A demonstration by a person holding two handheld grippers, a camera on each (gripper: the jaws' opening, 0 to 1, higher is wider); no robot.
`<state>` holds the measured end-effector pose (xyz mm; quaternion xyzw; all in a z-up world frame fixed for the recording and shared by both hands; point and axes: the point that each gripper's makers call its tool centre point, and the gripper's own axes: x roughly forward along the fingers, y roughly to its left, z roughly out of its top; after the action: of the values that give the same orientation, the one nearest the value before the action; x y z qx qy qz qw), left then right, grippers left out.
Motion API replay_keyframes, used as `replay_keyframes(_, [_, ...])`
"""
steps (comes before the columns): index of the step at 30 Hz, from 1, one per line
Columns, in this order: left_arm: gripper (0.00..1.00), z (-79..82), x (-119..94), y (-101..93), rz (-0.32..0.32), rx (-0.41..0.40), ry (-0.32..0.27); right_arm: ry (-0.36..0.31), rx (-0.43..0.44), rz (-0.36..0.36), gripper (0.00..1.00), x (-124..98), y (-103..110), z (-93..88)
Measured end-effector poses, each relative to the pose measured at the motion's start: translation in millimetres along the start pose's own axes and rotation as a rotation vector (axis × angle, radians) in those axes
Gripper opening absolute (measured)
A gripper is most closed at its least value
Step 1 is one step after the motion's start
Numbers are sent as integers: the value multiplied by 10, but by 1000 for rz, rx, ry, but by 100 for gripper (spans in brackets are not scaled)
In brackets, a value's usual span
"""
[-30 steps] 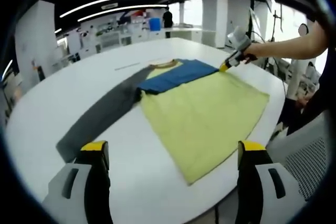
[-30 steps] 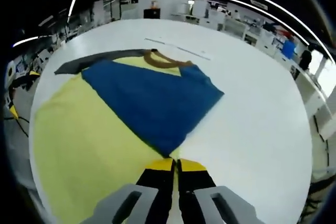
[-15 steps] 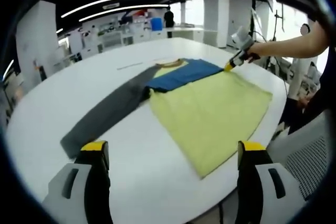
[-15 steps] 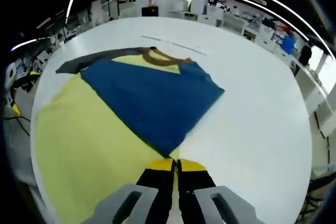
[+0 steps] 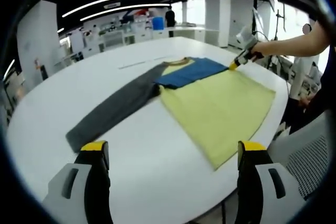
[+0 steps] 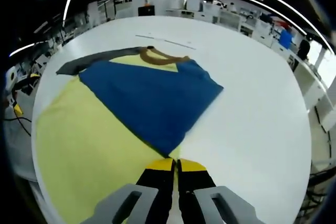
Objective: Fold the garment on the visible template until the final outline fits inside the template.
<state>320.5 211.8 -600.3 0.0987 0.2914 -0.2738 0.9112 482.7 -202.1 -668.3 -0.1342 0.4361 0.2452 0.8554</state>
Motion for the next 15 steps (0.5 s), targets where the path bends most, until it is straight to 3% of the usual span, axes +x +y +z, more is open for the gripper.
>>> replay_keyframes(6, [99,-5,-16,30,8,1,3,-3,33,-7,0,-26,-59,-32])
replay_keyframes(11, [99,7,-15,66,12,-1,2,-37,135,9,0,-62,-38,8])
replay_keyframes(13, [99,31,-12,79,13,-3,-5,-70,155,23,4,-103,-30,59])
replay_keyframes(15, [99,37,-11,90,15,0,-5,-94,172,43,15,-144,15,113])
